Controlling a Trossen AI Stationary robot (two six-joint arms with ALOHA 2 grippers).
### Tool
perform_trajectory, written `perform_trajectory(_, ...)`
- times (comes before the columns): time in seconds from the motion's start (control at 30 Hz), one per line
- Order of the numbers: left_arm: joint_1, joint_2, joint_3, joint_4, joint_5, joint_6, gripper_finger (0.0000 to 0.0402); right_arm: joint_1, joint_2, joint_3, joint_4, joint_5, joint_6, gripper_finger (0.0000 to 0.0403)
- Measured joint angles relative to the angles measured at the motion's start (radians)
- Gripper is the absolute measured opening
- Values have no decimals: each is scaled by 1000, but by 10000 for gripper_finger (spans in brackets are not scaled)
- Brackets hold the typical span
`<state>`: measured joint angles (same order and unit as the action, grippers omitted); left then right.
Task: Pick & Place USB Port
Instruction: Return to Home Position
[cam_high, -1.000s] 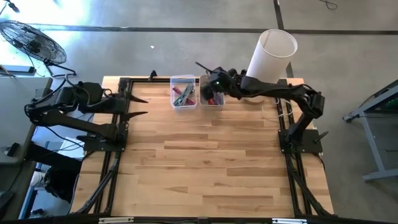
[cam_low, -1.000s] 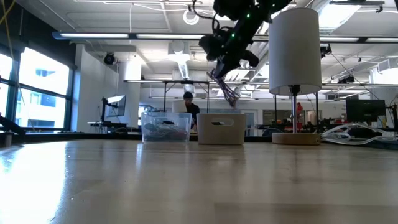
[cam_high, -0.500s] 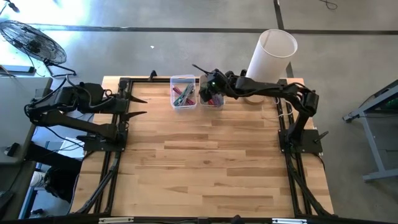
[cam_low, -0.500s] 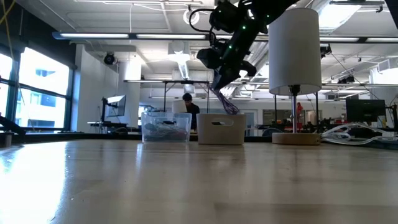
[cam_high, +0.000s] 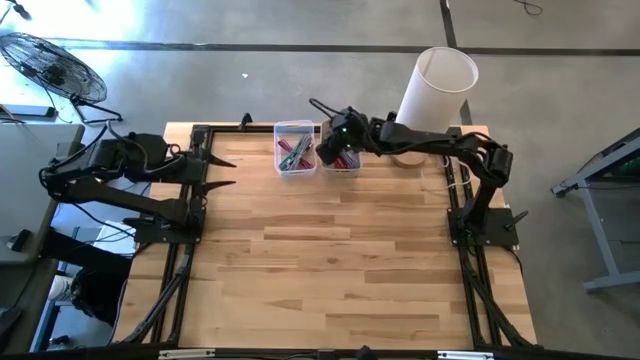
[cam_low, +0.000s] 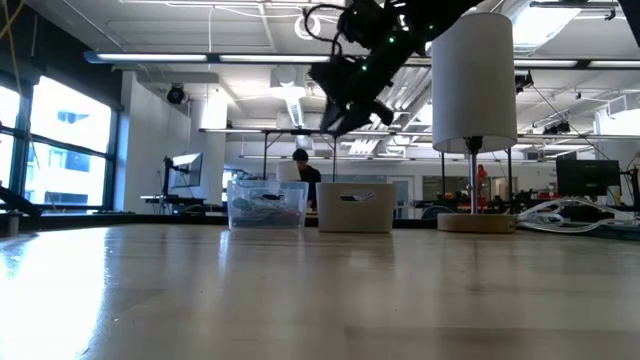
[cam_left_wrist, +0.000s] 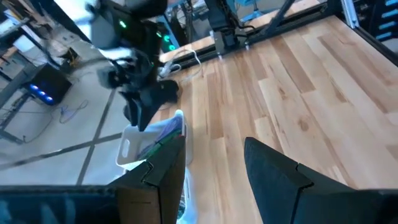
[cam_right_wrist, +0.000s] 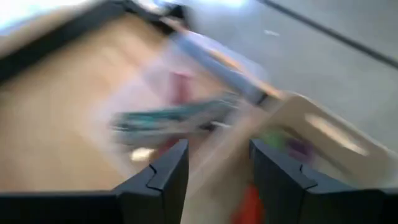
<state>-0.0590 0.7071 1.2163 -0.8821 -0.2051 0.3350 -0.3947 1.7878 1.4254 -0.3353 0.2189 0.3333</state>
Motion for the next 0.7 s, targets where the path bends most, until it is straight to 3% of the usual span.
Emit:
perform_trajectory(0.17, 0, -4, 1, -26, 50, -1, 161, 24, -35, 0, 182, -312, -83, 160)
perform_trajectory(0.33, 0, -19, 105, -37, 133, -4, 161, 68, -100, 0, 319, -523, -132, 161)
perform_trajectory(0.53, 0, -22, 275, -58, 220, -10, 161, 130, -232, 0, 324, -632, -160, 161)
perform_trajectory(0.7, 0, -23, 299, -66, 211, -79, 161, 217, -372, 0, 276, -630, -240, 161)
